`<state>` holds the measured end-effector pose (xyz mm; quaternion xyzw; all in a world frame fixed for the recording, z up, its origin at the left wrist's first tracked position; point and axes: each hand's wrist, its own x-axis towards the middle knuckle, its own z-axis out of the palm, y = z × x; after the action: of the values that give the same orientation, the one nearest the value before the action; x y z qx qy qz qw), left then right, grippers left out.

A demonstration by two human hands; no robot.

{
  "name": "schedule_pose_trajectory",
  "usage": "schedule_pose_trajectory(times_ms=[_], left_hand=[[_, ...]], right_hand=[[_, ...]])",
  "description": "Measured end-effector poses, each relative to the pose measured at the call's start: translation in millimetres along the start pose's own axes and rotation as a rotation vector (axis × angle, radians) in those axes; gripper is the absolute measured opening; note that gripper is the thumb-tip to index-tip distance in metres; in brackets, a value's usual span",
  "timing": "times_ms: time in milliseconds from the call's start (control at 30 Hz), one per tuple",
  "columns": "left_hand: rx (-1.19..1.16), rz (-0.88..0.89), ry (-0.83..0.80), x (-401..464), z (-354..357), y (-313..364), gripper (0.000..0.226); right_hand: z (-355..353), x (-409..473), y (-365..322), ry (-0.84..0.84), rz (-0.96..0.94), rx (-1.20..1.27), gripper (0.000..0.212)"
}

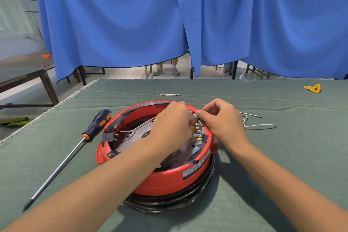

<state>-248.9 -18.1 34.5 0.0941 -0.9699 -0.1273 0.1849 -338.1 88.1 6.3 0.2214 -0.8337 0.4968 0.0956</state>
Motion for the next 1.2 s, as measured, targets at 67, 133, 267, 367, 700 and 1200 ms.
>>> schedule_pose_trajectory(times_ms=[67,133,267,367,700,1200], left_hand=[[-0.01,0.005,0.003,0,1,-1,0.011],[-0.047,0.004,0.018,-1,1,-2,0.01],[-0.047,0.026,0.046,-2,2,-1,0.012],[-0.045,0.031,0.051,-2,4,0,0.014],[-0.083,-0.052,0.034,0,5,2,0.015],[0.105,0.213,0.109,45,13,10,0.026]], right_hand=[[0,0,0,0.004,-0.003,-0.006,0.018],[0,-1,0,0.011,-0.01,-0.018,0.019],[-1,-1,-2,0.03,-0.022,-0.052,0.02],[-2,-2,-3,0.021,-0.041,-0.088,0.021],[-4,-1,-1,-0.052,-0.03,-0.045,0.019],[-36,28,67,0.039,0.176,-0.313,0.009]])
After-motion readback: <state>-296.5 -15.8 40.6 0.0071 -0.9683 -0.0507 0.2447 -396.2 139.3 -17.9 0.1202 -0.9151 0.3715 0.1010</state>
